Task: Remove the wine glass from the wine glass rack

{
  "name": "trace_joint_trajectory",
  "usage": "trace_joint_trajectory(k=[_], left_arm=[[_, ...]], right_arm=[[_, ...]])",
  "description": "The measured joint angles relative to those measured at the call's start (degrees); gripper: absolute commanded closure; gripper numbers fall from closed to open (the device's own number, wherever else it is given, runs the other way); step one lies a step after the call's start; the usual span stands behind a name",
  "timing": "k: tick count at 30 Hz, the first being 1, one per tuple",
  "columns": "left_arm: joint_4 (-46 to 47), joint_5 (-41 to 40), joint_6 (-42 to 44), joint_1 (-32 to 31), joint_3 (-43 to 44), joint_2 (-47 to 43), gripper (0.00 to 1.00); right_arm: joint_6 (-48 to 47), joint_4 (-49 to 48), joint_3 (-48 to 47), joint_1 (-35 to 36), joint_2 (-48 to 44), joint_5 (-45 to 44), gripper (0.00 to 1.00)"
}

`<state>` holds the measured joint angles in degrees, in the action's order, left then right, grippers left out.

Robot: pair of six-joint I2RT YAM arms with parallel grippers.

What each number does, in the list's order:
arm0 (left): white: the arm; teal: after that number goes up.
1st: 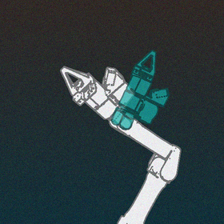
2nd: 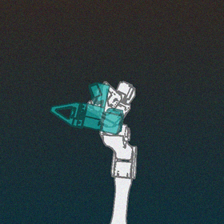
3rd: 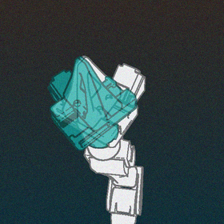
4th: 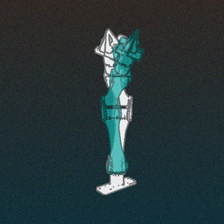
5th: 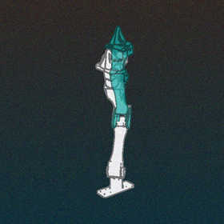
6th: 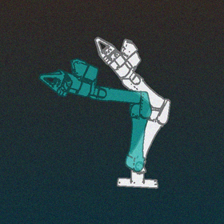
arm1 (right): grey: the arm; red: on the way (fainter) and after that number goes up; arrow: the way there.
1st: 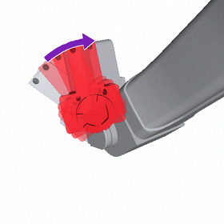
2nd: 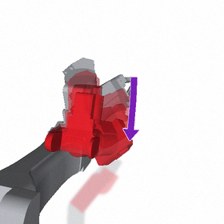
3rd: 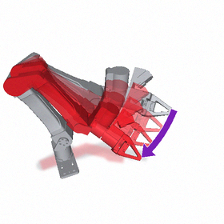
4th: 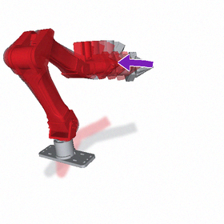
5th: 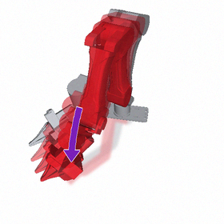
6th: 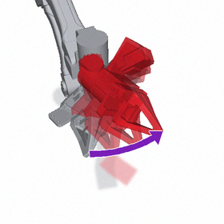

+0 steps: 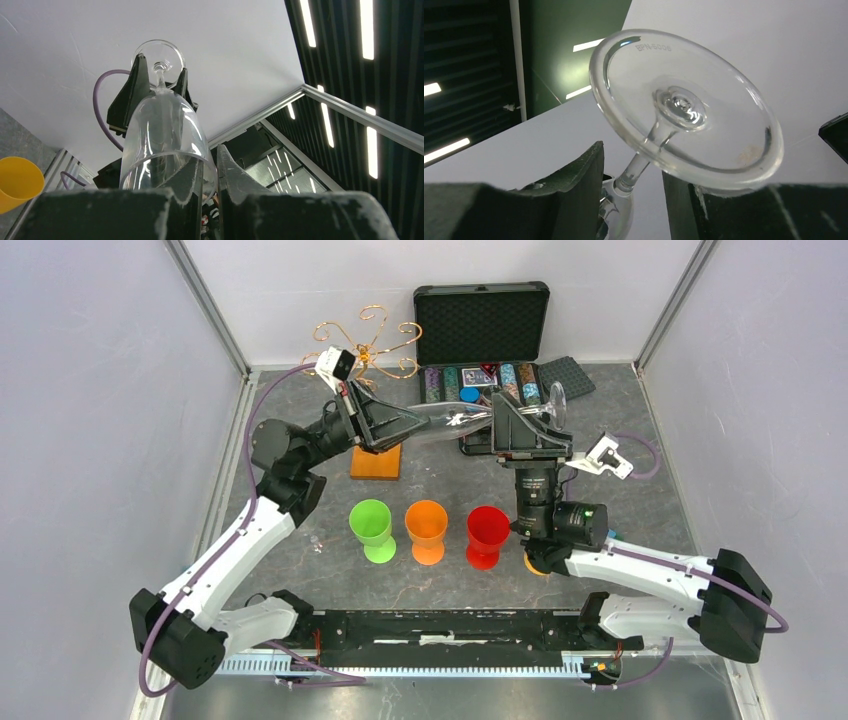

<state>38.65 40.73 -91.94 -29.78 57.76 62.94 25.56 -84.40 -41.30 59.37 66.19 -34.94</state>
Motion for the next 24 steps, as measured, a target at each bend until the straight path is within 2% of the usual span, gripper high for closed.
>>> trace_joint_trajectory(k=[3, 12, 17, 20, 24], left_arm=[[0.35, -0.31, 0.13, 0.00, 0.04, 0.66, 0.98], [-2.93, -1.66, 3.30, 0.00, 0.39, 1.20, 0.98], [-5.88, -2.56, 5.70, 0.00, 1.68, 1.20, 0.98], [-7.13, -3.17, 7.04, -0.17, 2.56, 1.20, 0.98], [-8.96, -3.19, 8.92, -0.20, 3.08, 1.18, 0.98]], right_arm=[[-0.09, 0.00, 0.42, 0.00, -0.33, 0.00, 0.51], [-0.04, 0.00, 1.62, -0.04, -1.64, -0.13, 0.36], [0.13, 0.07, 1.84, -0.20, -1.75, -1.11, 0.34], [0.15, 0.22, 1.84, -0.24, -1.75, -2.12, 0.35], [0.17, 0.24, 1.84, -0.68, -1.68, -3.04, 0.43]])
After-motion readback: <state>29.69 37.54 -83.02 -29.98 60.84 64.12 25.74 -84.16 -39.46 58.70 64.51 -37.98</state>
